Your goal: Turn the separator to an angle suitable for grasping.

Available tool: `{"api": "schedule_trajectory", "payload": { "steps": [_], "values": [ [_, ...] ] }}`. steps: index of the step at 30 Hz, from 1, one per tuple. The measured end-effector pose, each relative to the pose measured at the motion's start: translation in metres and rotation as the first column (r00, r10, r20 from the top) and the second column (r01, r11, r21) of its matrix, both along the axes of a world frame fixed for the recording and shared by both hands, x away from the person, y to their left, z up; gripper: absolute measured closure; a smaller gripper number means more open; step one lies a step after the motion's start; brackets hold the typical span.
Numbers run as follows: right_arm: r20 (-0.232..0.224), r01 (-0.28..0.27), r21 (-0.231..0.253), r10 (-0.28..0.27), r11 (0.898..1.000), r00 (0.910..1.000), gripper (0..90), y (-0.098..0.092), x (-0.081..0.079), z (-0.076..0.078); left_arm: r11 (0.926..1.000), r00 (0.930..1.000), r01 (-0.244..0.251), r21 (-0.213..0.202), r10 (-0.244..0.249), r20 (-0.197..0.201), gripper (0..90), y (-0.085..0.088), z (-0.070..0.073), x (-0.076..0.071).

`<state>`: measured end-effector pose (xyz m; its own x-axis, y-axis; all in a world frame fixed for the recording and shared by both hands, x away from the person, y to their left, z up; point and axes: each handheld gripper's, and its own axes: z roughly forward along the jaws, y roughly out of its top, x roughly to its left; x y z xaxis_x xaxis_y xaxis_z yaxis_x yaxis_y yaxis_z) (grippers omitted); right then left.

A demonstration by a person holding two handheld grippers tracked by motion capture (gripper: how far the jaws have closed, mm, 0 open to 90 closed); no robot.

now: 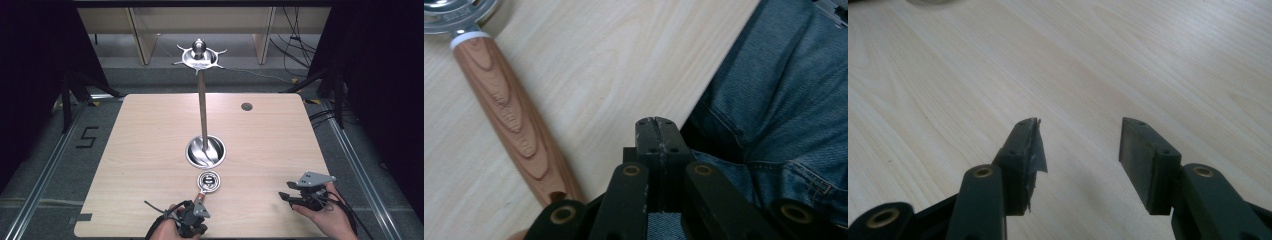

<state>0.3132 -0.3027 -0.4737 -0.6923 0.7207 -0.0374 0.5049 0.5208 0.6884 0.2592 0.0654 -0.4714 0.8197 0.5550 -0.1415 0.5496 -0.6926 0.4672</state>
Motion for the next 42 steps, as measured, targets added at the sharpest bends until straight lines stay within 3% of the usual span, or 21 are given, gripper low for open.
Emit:
{"api": "schedule_trajectory", "payload": {
  "steps": [9, 11, 12, 14, 16, 22, 24, 26, 30, 31, 32, 33, 34, 35, 36, 37, 38, 39, 40, 41, 42],
  "values": [
    [-0.005, 0.008, 0.004, -0.008, 1.0, 1.0, 50.7, 0.001, -0.001, 0.0, 0.9978, 0.9967, -0.063, 0.021, 0.064, -0.05, 89.3, 0.009, -0.008, 0.01],
    [0.0, 0.004, 0.001, -0.004, 1.0, 1.0, 50.7, 0.001, 0.0, 0.0, 0.9945, 0.9982, -0.052, 0.091, 0.055, -0.025, 89.4, 0.014, -0.008, 0.015],
    [-0.007, 0.003, 0.002, -0.003, 1.0, 1.0, 50.7, 0.001, 0.0, 0.0, 0.9939, 0.9988, -0.037, 0.104, 0.04, -0.029, 89.4, 0.017, -0.007, 0.017],
    [-0.007, 0.004, 0.002, -0.003, 1.0, 1.0, 50.6, 0.001, 0.0, 0.0, 0.9941, 0.9976, -0.061, 0.089, 0.064, -0.026, 89.4, 0.018, -0.008, 0.018],
    [-0.011, 0.006, 0.007, -0.006, 1.0, 0.9999, 50.6, 0.001, -0.001, 0.0, 0.9892, 0.9971, -0.071, 0.128, 0.074, -0.018, 89.3, 0.024, -0.007, 0.024],
    [-0.005, 0.002, 0.001, -0.002, 1.0, 1.0, 50.5, 0.001, 0.0, 0.0, 0.9822, 0.9917, -0.127, 0.139, 0.128, -0.003, 89.3, 0.033, -0.008, 0.036],
    [-0.004, 0.007, 0.006, -0.007, 1.0, 1.0, 50.5, 0.001, 0.0, 0.0, 0.9758, 0.9913, -0.131, 0.175, 0.131, 0.01, 89.3, 0.04, -0.008, 0.044],
    [-0.009, 0.005, 0.005, -0.005, 1.0, 0.9999, 50.4, 0.001, -0.001, 0.0, 0.969, 0.981, -0.193, 0.154, 0.193, 0.015, 89.4, 0.043, -0.01, 0.049],
    [-0.011, 0.004, 0.008, -0.004, 1.0, 0.9999, 50.4, 0.001, 0.0, 0.0, 0.9567, 0.9742, -0.226, 0.184, 0.221, 0.043, 89.3, 0.053, -0.01, 0.065],
    [-0.002, 0.005, 0.009, -0.005, 1.0, 1.0, 50.4, 0.001, 0.0, -0.001, 0.9567, 0.9742, -0.226, 0.184, 0.221, 0.043, 89.3, 0.053, -0.01, 0.065],
    [-0.004, 0.005, 0.009, -0.005, 1.0, 1.0, 50.3, 0.001, 0.0, -0.001, 0.9494, 0.9672, -0.254, 0.185, 0.25, 0.045, 89.4, 0.056, -0.01, 0.073],
    [-0.004, 0.005, 0.009, -0.005, 1.0, 1.0, 50.3, 0.001, 0.0, -0.001, 0.9494, 0.9672, -0.254, 0.185, 0.25, 0.045, 89.3, 0.056, -0.01, 0.073],
    [-0.009, 0.002, 0.008, -0.002, 1.0, 1.0, 50.3, 0.001, 0.0, 0.0, 0.9423, 0.9604, -0.278, 0.186, 0.275, 0.045, 89.3, 0.059, -0.01, 0.083],
    [-0.009, 0.002, 0.008, -0.002, 1.0, 1.0, 50.3, 0.001, 0.0, 0.0, 0.9414, 0.959, -0.283, 0.183, 0.279, 0.048, 89.3, 0.061, -0.01, 0.089],
    [-0.011, 0.004, 0.009, -0.004, 1.0, 0.9999, 50.2, 0.001, 0.0, 0.0, 0.9363, 0.9526, -0.304, 0.176, 0.299, 0.058, 89.4, 0.063, -0.009, 0.094],
    [-0.008, 0.004, 0.008, -0.004, 1.0, 1.0, 50.2, 0.001, 0.0, 0.0, 0.9363, 0.9526, -0.304, 0.176, 0.299, 0.058, 89.3, 0.063, -0.009, 0.094],
    [-0.003, 0.003, 0.009, -0.003, 1.0, 1.0, 50.2, 0.001, 0.0, -0.001, 0.9277, 0.9444, -0.329, 0.177, 0.323, 0.06, 89.4, 0.066, -0.008, 0.105],
    [-0.002, -0.003, 0.004, 0.003, 1.0, 1.0, 50.2, 0.0, 0.0, -0.001, 0.9278, 0.945, -0.327, 0.179, 0.322, 0.06, 89.3, 0.067, -0.009, 0.111],
    [-0.009, 0.005, 0.008, -0.005, 1.0, 0.9999, 50.2, 0.0, 0.0, 0.0, 0.922, 0.9368, -0.35, 0.166, 0.343, 0.07, 89.4, 0.068, -0.01, 0.115],
    [-0.008, 0.002, 0.007, -0.002, 1.0, 1.0, 50.2, 0.0, 0.0, 0.0, 0.922, 0.9368, -0.35, 0.166, 0.343, 0.07, 89.3, 0.068, -0.01, 0.115],
    [-0.014, 0.008, 0.014, -0.008, 1.0, 0.9999, 50.1, 0.0, 0.0, 0.0, 0.9158, 0.931, -0.365, 0.168, 0.359, 0.064, 89.3, 0.069, -0.01, 0.124]
  ]
}}
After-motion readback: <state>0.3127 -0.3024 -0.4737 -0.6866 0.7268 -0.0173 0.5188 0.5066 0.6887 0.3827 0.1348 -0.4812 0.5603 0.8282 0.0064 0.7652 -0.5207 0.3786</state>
